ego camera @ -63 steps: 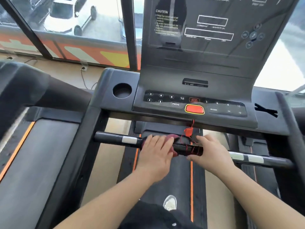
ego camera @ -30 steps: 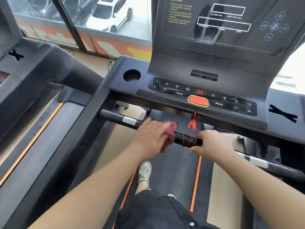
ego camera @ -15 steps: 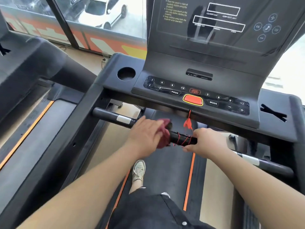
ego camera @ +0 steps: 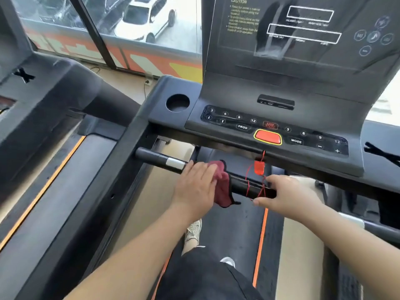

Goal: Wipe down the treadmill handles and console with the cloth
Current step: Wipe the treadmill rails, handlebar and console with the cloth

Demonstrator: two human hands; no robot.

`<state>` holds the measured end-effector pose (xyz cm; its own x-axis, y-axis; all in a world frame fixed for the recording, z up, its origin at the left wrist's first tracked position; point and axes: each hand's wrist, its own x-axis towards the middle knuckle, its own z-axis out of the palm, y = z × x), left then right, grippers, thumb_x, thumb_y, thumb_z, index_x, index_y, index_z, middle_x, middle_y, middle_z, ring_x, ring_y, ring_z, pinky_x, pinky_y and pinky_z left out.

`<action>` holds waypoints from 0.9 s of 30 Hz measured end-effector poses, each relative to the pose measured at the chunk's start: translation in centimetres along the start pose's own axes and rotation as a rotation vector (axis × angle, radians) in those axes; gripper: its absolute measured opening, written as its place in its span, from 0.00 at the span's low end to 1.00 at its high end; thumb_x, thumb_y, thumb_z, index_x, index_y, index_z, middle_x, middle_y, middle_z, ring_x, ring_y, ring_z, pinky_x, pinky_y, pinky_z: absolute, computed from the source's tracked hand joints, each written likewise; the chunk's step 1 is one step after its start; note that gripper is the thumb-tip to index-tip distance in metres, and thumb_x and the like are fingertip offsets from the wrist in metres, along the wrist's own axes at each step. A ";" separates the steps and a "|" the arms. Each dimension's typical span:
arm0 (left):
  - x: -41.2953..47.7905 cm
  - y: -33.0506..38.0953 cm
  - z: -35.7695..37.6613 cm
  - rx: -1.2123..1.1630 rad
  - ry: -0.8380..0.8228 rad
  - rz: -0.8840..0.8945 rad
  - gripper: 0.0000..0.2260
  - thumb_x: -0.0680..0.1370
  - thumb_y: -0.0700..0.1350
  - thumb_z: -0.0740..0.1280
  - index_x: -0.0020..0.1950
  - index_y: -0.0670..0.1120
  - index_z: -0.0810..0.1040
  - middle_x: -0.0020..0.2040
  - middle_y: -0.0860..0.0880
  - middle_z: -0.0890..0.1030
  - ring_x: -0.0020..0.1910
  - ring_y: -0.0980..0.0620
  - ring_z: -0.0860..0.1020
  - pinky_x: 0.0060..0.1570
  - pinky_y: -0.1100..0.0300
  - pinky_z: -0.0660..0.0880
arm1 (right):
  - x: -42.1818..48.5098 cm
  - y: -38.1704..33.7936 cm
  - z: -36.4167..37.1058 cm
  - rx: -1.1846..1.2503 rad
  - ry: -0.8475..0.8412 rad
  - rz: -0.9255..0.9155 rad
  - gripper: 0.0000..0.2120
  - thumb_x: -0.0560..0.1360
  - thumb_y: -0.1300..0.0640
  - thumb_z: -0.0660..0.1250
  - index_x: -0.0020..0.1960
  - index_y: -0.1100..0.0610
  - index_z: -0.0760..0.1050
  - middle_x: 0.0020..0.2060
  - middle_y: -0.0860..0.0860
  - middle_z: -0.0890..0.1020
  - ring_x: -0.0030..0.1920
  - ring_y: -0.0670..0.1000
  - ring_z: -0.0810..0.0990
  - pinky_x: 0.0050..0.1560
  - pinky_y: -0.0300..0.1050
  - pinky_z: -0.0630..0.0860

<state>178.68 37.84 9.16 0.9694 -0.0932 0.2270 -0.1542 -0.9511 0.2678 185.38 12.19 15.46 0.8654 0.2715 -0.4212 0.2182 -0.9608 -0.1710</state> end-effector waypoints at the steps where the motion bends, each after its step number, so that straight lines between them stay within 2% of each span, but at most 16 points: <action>1: 0.0 -1.6 -0.8 0.018 0.037 -0.034 0.17 0.83 0.48 0.58 0.66 0.43 0.77 0.60 0.45 0.81 0.61 0.42 0.77 0.73 0.46 0.64 | 0.1 -0.3 0.0 0.025 0.025 -0.024 0.33 0.69 0.30 0.70 0.67 0.46 0.73 0.59 0.45 0.79 0.62 0.50 0.77 0.54 0.47 0.77; 3: 0.0 -4.6 -2.1 0.100 0.093 -0.078 0.15 0.81 0.47 0.58 0.62 0.43 0.79 0.56 0.46 0.82 0.56 0.43 0.78 0.72 0.47 0.63 | 0.2 -1.6 0.2 0.062 0.098 -0.103 0.32 0.72 0.34 0.69 0.71 0.48 0.71 0.59 0.45 0.77 0.65 0.51 0.74 0.60 0.50 0.76; 5: 0.6 -7.5 -2.9 0.169 0.043 -0.156 0.16 0.81 0.48 0.55 0.59 0.44 0.79 0.52 0.46 0.83 0.53 0.42 0.79 0.73 0.47 0.60 | 0.5 -3.5 0.4 0.071 0.131 -0.212 0.30 0.74 0.36 0.68 0.71 0.48 0.71 0.60 0.45 0.76 0.65 0.51 0.73 0.62 0.51 0.75; 7: 1.8 -10.0 -3.5 0.259 -0.096 -0.268 0.21 0.81 0.51 0.49 0.57 0.46 0.80 0.49 0.46 0.83 0.52 0.43 0.79 0.76 0.47 0.57 | 1.1 -5.5 0.6 0.033 0.117 -0.308 0.26 0.76 0.38 0.68 0.71 0.47 0.71 0.61 0.44 0.75 0.65 0.50 0.72 0.60 0.50 0.76; 9: 3.5 -11.2 -4.3 0.386 -0.273 -0.283 0.26 0.80 0.50 0.43 0.55 0.47 0.80 0.50 0.45 0.84 0.50 0.42 0.79 0.78 0.46 0.56 | 2.0 -7.3 0.7 0.030 0.078 -0.353 0.24 0.77 0.40 0.67 0.69 0.46 0.71 0.60 0.43 0.75 0.65 0.49 0.72 0.58 0.47 0.75; 12: 6.6 -10.3 -5.4 0.549 -0.553 -0.222 0.22 0.81 0.44 0.47 0.59 0.49 0.81 0.59 0.48 0.82 0.59 0.41 0.79 0.77 0.40 0.54 | 3.8 -9.5 0.6 0.053 0.040 -0.364 0.19 0.77 0.41 0.67 0.65 0.47 0.74 0.57 0.45 0.77 0.63 0.50 0.74 0.56 0.48 0.76; 14: 8.4 -9.6 -5.4 0.523 -0.695 -0.250 0.19 0.80 0.43 0.52 0.63 0.49 0.80 0.63 0.46 0.80 0.64 0.40 0.76 0.71 0.38 0.62 | 4.9 -10.6 0.7 0.024 0.025 -0.356 0.17 0.77 0.41 0.67 0.61 0.49 0.76 0.54 0.46 0.78 0.61 0.50 0.75 0.54 0.49 0.77; 16: 9.4 -9.4 -4.8 0.514 -0.797 -0.204 0.17 0.79 0.42 0.56 0.62 0.48 0.80 0.62 0.44 0.80 0.60 0.36 0.77 0.57 0.41 0.70 | 5.7 -11.1 1.0 0.025 0.024 -0.345 0.15 0.76 0.41 0.68 0.57 0.49 0.76 0.51 0.45 0.77 0.58 0.51 0.76 0.52 0.49 0.77; 18: 9.4 -9.2 -4.3 0.477 -0.839 -0.138 0.17 0.81 0.41 0.54 0.64 0.47 0.78 0.63 0.43 0.79 0.59 0.33 0.78 0.52 0.40 0.70 | 5.9 -11.0 1.0 0.046 0.011 -0.348 0.15 0.75 0.41 0.69 0.56 0.48 0.76 0.49 0.44 0.77 0.56 0.50 0.77 0.51 0.51 0.78; 20: 8.5 -8.7 -4.2 0.421 -0.769 -0.087 0.16 0.84 0.44 0.50 0.63 0.48 0.75 0.64 0.44 0.80 0.58 0.34 0.78 0.56 0.40 0.71 | 5.5 -10.3 0.8 0.077 0.001 -0.361 0.16 0.75 0.41 0.69 0.59 0.46 0.76 0.50 0.43 0.77 0.57 0.49 0.77 0.52 0.51 0.78; 21: 7.9 -8.4 -4.2 0.399 -0.666 -0.060 0.16 0.85 0.47 0.48 0.61 0.49 0.74 0.61 0.46 0.81 0.56 0.36 0.79 0.57 0.43 0.72 | 5.1 -9.8 0.7 0.108 0.014 -0.359 0.18 0.75 0.41 0.70 0.62 0.46 0.77 0.52 0.43 0.78 0.58 0.48 0.77 0.53 0.50 0.78; 24: 5.2 -6.9 -3.9 0.221 -0.394 -0.184 0.22 0.82 0.62 0.48 0.55 0.52 0.77 0.53 0.48 0.83 0.51 0.41 0.78 0.57 0.48 0.70 | 3.0 -7.2 0.5 0.196 0.110 -0.335 0.25 0.74 0.41 0.72 0.68 0.48 0.75 0.57 0.43 0.78 0.61 0.48 0.76 0.56 0.51 0.78; 25: 3.8 -5.8 -3.2 0.181 -0.342 -0.208 0.23 0.81 0.65 0.51 0.58 0.51 0.77 0.53 0.49 0.82 0.53 0.42 0.77 0.61 0.47 0.68 | 2.1 -6.0 0.7 0.209 0.144 -0.329 0.26 0.73 0.41 0.73 0.68 0.49 0.76 0.57 0.43 0.78 0.60 0.48 0.77 0.56 0.51 0.79; 27: 0.7 -2.5 -1.2 0.140 -0.253 -0.177 0.26 0.80 0.62 0.57 0.69 0.46 0.74 0.63 0.45 0.77 0.64 0.39 0.73 0.73 0.42 0.61 | 0.6 -3.5 0.9 0.207 0.182 -0.287 0.27 0.72 0.41 0.74 0.68 0.49 0.76 0.55 0.42 0.77 0.59 0.49 0.77 0.52 0.51 0.80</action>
<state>179.51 40.50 9.81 0.9981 0.0238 -0.0560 0.0318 -0.9886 0.1472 184.76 15.76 14.98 0.8524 0.4951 -0.1683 0.3833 -0.8105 -0.4429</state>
